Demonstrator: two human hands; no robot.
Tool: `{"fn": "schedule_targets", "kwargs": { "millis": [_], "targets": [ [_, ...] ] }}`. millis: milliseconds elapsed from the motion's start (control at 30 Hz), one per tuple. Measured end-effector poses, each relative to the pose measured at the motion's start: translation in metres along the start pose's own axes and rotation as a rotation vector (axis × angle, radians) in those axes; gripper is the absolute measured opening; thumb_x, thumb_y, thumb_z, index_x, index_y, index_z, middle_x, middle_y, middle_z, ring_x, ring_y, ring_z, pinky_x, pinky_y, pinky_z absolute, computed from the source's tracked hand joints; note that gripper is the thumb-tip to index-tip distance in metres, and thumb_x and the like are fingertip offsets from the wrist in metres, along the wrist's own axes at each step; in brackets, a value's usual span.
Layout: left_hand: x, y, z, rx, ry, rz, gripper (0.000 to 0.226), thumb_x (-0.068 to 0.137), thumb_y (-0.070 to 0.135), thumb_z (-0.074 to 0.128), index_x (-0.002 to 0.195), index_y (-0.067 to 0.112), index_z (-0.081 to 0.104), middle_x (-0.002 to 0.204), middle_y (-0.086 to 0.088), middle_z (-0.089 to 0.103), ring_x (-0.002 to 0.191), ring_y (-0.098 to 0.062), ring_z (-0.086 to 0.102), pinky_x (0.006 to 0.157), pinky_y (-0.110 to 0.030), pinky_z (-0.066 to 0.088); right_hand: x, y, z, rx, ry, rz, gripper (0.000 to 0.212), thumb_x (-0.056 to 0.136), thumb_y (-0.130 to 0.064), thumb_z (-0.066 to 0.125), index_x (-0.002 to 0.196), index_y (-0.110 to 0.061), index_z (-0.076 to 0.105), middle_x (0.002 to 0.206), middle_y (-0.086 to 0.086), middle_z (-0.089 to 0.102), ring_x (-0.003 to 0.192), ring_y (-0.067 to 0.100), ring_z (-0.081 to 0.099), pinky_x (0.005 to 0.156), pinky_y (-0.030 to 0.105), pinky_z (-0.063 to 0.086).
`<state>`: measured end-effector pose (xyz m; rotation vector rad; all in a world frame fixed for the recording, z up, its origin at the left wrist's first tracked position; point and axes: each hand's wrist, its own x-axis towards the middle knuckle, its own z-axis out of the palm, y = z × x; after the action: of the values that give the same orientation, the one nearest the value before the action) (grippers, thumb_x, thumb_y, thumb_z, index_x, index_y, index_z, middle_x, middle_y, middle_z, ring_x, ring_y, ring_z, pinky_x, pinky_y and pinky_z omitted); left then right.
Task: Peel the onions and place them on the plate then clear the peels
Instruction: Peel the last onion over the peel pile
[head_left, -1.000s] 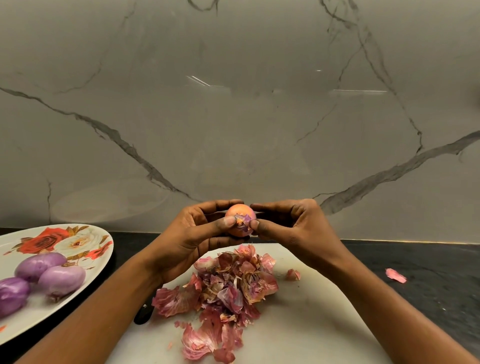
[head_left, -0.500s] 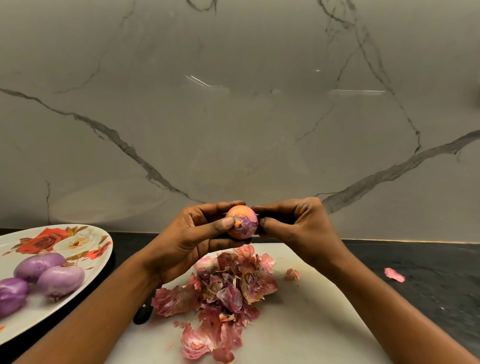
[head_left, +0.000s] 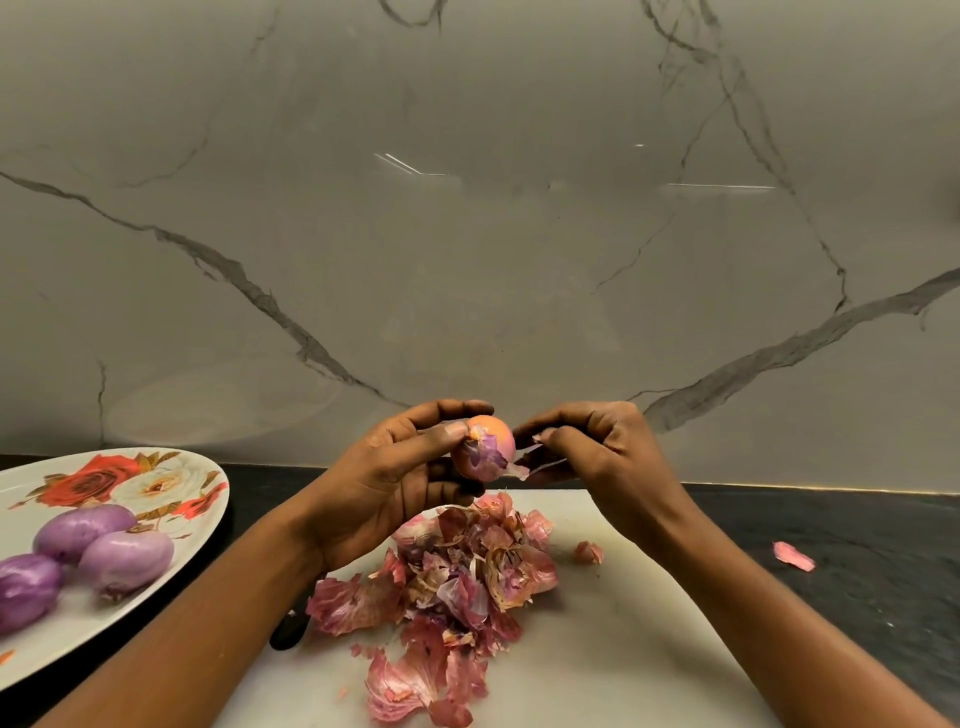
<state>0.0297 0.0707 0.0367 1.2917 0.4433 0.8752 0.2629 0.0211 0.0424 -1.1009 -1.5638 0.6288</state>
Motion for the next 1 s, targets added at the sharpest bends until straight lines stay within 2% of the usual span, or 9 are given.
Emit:
{"fn": "schedule_targets", "kwargs": {
  "millis": [67,167,267,367,433,633,767,900,1000],
  "targets": [
    [-0.0001,-0.0015,0.0006,0.044,0.010,0.009,0.036,0.100,0.019,0.064,0.136,0.013,0.068,0.136,-0.017,0.068,0.111,-0.035,0.071,0.083,-0.034,0.066,-0.0014,-0.0031,0.0020,0.029,-0.037,0.033,0.020,0.101,-0.010,0.067,0.118,-0.007,0.077,0.095,0.009,0.081,0.083,0.026,0.079,0.072,0.034,0.065],
    [0.0005,-0.0022,-0.0002,0.085,0.017,0.014,0.039,0.098,0.020,0.063,0.137,0.015,0.069,0.137,-0.014,0.069,0.115,-0.038,0.071,0.089,-0.038,0.064,-0.0026,-0.0043,0.0045,0.026,-0.093,0.065,0.034,0.093,-0.019,0.078,0.125,-0.010,0.075,0.098,0.006,0.082,0.087,0.024,0.080,0.075,0.036,0.067],
    [-0.0006,-0.0020,-0.0029,0.098,-0.049,0.019,0.044,0.096,0.012,0.072,0.139,0.016,0.068,0.140,-0.013,0.067,0.119,-0.042,0.069,0.097,-0.043,0.062,-0.0022,-0.0047,0.0039,0.071,-0.068,0.092,0.034,0.092,-0.011,0.077,0.126,-0.008,0.075,0.101,0.006,0.082,0.088,0.021,0.080,0.071,0.028,0.065],
    [-0.0017,-0.0023,-0.0022,0.191,-0.018,0.028,0.054,0.085,0.003,0.082,0.136,0.020,0.071,0.137,-0.010,0.069,0.119,-0.037,0.071,0.093,-0.039,0.063,-0.0034,-0.0055,0.0042,0.098,-0.087,0.113,0.030,0.092,-0.006,0.076,0.122,-0.012,0.076,0.103,0.005,0.082,0.089,0.019,0.080,0.070,0.024,0.063],
    [-0.0020,-0.0020,-0.0006,0.205,0.010,0.035,0.055,0.081,0.004,0.080,0.134,0.019,0.073,0.135,-0.009,0.070,0.117,-0.036,0.072,0.089,-0.036,0.063,-0.0041,-0.0059,0.0046,0.111,-0.102,0.119,0.030,0.092,-0.004,0.076,0.121,-0.015,0.076,0.101,0.003,0.082,0.090,0.019,0.080,0.071,0.024,0.063],
    [-0.0032,0.0007,-0.0029,0.156,-0.014,0.061,0.049,0.086,0.004,0.075,0.133,0.016,0.073,0.136,-0.012,0.069,0.119,-0.037,0.071,0.087,-0.033,0.063,-0.0041,-0.0057,0.0061,0.107,-0.058,0.081,0.035,0.094,0.008,0.069,0.123,-0.010,0.075,0.099,0.002,0.082,0.089,0.019,0.081,0.074,0.024,0.063],
    [-0.0024,0.0006,-0.0027,0.147,-0.019,0.064,0.049,0.088,0.005,0.072,0.135,0.018,0.072,0.137,-0.013,0.068,0.117,-0.037,0.071,0.089,-0.034,0.063,-0.0033,-0.0076,0.0074,0.117,-0.049,0.075,0.035,0.095,0.008,0.067,0.115,-0.019,0.076,0.097,0.004,0.083,0.089,0.021,0.081,0.075,0.026,0.064],
    [-0.0014,0.0003,-0.0029,0.155,-0.003,0.067,0.050,0.088,0.009,0.074,0.136,0.018,0.071,0.135,-0.014,0.070,0.117,-0.036,0.071,0.090,-0.035,0.063,-0.0023,-0.0087,0.0044,0.186,-0.039,0.148,0.027,0.100,0.003,0.062,0.113,-0.013,0.079,0.095,0.010,0.082,0.086,0.023,0.080,0.074,0.027,0.064],
    [-0.0023,-0.0007,-0.0023,0.210,0.000,0.060,0.052,0.085,0.010,0.076,0.136,0.019,0.071,0.133,-0.008,0.071,0.119,-0.034,0.071,0.088,-0.034,0.063,-0.0024,-0.0108,0.0035,0.218,-0.072,0.178,0.021,0.098,-0.009,0.070,0.118,-0.009,0.077,0.096,0.013,0.081,0.085,0.028,0.080,0.071,0.028,0.064]
  ]
}}
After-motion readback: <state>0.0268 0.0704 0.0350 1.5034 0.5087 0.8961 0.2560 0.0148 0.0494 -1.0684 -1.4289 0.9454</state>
